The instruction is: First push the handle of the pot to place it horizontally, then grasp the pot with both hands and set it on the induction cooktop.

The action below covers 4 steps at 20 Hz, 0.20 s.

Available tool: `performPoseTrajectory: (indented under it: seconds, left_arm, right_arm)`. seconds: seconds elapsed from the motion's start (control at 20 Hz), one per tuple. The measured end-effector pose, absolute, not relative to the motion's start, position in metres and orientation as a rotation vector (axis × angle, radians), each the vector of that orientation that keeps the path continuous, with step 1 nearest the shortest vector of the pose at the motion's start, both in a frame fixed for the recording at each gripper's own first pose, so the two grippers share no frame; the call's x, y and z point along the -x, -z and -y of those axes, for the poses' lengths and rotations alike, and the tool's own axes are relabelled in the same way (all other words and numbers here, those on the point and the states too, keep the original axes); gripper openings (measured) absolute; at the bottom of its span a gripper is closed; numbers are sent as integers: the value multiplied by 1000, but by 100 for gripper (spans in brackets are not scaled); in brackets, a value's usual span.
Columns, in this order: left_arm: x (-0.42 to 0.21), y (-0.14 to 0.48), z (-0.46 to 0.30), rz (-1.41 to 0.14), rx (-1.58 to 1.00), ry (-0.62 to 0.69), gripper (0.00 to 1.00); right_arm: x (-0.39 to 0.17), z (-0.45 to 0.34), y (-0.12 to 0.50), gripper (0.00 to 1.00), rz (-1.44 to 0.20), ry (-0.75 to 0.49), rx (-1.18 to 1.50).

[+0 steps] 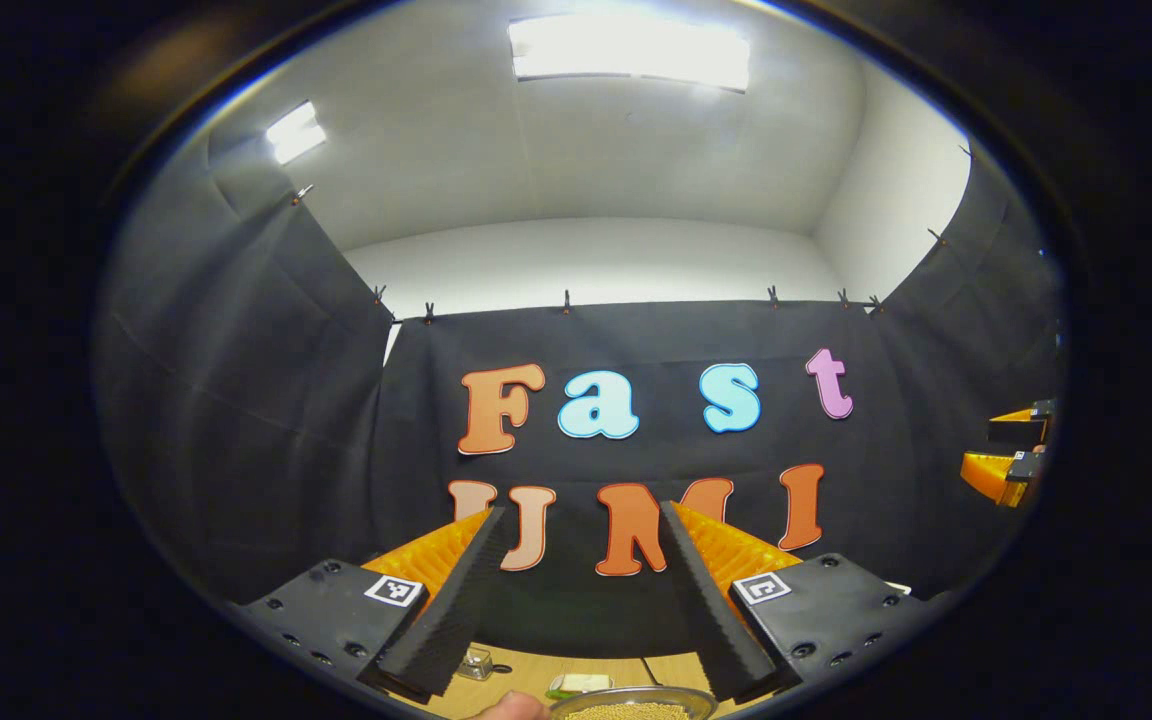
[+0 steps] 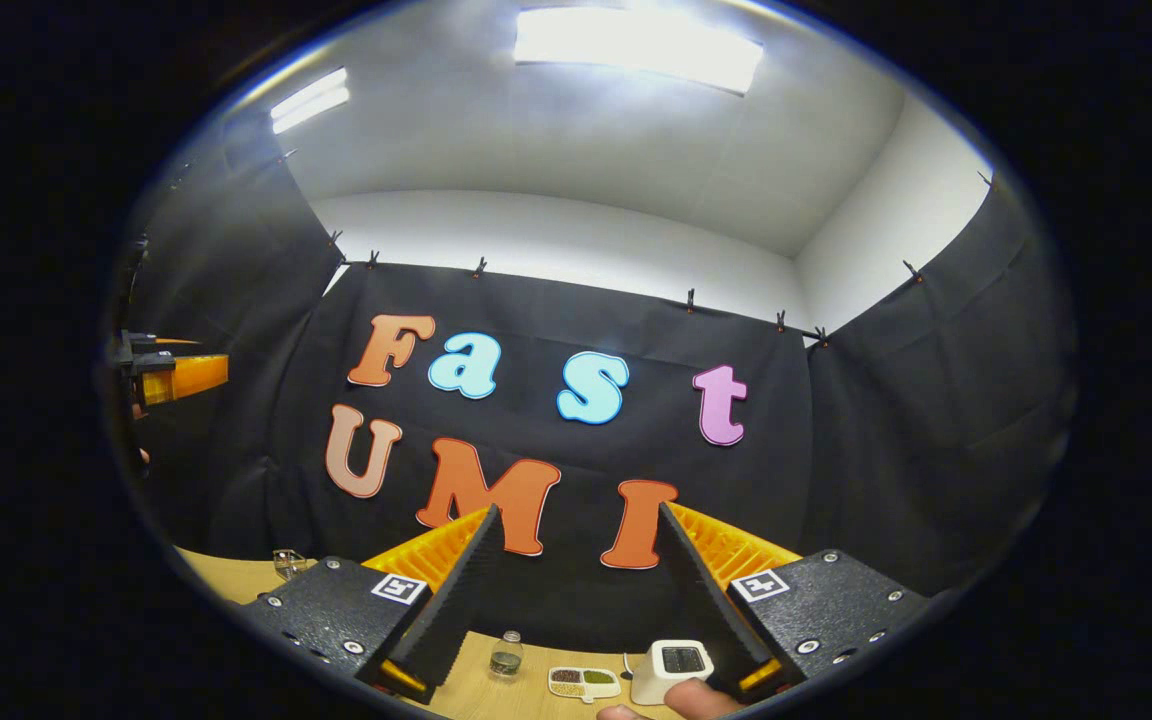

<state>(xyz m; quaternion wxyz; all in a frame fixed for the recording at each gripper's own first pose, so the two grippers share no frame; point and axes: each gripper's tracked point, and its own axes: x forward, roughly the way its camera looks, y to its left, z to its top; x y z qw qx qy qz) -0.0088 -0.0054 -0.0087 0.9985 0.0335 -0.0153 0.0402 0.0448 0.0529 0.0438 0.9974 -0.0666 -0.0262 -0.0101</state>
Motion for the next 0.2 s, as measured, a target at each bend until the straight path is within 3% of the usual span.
performPoseTrajectory:
  seconds: [0.2]
  left_arm:
    - [10, 9, 4, 31, -70, -81, 98]
  right_arm:
    - [-43, -47, -42, 95, 46, 19, 118]
